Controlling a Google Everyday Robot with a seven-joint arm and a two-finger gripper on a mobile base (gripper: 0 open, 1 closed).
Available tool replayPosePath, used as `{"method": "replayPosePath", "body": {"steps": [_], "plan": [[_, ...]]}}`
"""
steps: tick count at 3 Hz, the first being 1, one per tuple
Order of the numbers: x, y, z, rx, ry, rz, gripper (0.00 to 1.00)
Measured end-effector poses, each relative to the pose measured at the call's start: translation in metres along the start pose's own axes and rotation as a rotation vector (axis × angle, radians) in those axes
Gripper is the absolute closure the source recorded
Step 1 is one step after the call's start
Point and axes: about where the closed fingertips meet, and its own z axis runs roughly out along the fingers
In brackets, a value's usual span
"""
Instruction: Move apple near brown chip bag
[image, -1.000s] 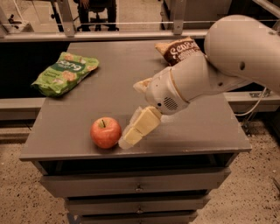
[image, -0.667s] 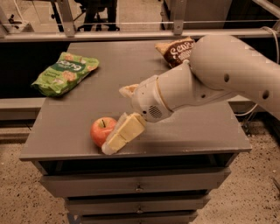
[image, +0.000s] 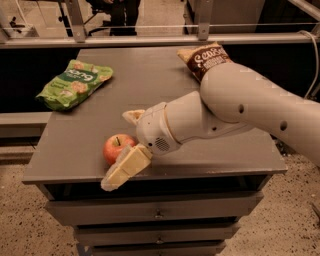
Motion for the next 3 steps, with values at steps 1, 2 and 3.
{"method": "replayPosePath", "body": {"steps": [1,2,3], "plan": [[0.0041,0.0031,0.0071,0.000,-0.012,-0.006,0.18],[0.0075,0.0024,0.0080,0.012,-0.019,-0.005,0.41],[0.0100,-0.0005,0.0043,0.031,-0.023,0.001,0.65]]}}
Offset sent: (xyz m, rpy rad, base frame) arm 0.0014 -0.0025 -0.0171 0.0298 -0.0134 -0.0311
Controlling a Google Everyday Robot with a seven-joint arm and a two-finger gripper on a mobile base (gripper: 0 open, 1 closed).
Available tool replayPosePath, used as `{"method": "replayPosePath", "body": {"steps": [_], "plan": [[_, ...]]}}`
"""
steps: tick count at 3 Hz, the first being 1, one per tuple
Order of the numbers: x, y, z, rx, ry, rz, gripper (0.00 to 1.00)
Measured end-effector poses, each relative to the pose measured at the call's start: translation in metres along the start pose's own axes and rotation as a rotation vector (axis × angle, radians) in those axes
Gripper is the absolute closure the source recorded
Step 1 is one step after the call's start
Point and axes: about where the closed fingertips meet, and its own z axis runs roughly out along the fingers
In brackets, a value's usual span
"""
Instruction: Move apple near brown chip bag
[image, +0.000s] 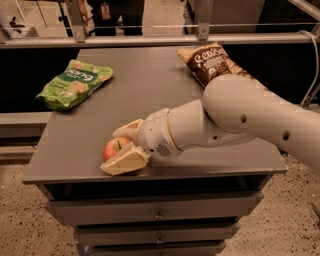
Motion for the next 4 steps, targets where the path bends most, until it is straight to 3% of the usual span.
{"method": "replayPosePath", "body": {"steps": [1,2,3,4], "plan": [[0.003,-0.018,-0.023,0.058,0.035,-0.016,0.96],[0.005,-0.059,-0.083,0.162,0.105,-0.062,1.00],[-0.003,-0.075,-0.107,0.217,0.110,-0.083,1.00],[-0.002,-0.073,-0.105,0.211,0.110,-0.083,1.00]]}}
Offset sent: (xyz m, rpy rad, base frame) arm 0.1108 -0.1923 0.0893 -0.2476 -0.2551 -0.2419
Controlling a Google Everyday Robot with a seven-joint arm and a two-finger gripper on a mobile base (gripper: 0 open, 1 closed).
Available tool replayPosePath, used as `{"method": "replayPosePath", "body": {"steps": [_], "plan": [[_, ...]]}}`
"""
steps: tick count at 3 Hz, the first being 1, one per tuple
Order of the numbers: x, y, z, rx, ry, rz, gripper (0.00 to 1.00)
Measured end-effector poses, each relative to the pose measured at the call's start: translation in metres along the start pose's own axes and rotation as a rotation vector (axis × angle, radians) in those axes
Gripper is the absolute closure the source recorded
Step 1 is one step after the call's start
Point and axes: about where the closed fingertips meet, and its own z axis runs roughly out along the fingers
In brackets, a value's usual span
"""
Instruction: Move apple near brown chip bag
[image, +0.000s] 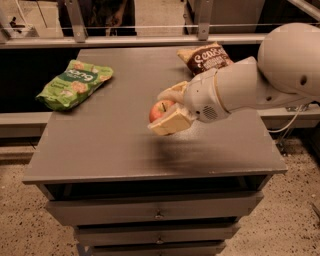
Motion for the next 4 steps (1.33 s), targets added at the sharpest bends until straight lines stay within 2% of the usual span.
{"method": "replayPosePath", "body": {"steps": [1,2,3,4], "plan": [[0.015,-0.015,-0.022,0.092,0.004,0.017,1.00],[0.035,-0.046,-0.068,0.238,-0.017,0.030,1.00],[0.059,-0.076,-0.101,0.334,-0.025,0.040,1.00],[0.095,-0.103,-0.122,0.396,-0.036,0.080,1.00]]}}
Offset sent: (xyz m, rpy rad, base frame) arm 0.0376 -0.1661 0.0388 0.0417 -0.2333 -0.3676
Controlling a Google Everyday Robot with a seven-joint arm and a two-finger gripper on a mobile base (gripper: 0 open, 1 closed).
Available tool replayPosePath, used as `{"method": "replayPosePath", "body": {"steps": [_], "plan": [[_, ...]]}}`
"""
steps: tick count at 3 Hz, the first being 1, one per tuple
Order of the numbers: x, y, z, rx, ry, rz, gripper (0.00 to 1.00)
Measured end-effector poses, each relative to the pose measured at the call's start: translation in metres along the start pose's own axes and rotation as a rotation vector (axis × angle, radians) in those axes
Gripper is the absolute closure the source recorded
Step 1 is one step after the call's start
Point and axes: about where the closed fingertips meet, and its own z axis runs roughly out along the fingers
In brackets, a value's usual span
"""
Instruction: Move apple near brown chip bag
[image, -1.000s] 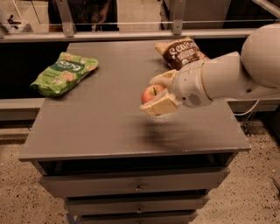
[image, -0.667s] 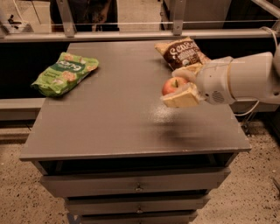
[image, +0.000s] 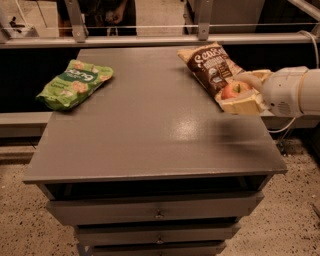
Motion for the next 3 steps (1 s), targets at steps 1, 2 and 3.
{"method": "replayPosePath", "body": {"steps": [1,2,3], "plan": [[0.027,-0.018,0.001,0.022,-0.009,0.045,1.00],[0.047,-0.031,0.005,0.039,-0.026,0.092,0.82],[0.057,-0.038,0.015,0.041,-0.051,0.122,0.58]]}}
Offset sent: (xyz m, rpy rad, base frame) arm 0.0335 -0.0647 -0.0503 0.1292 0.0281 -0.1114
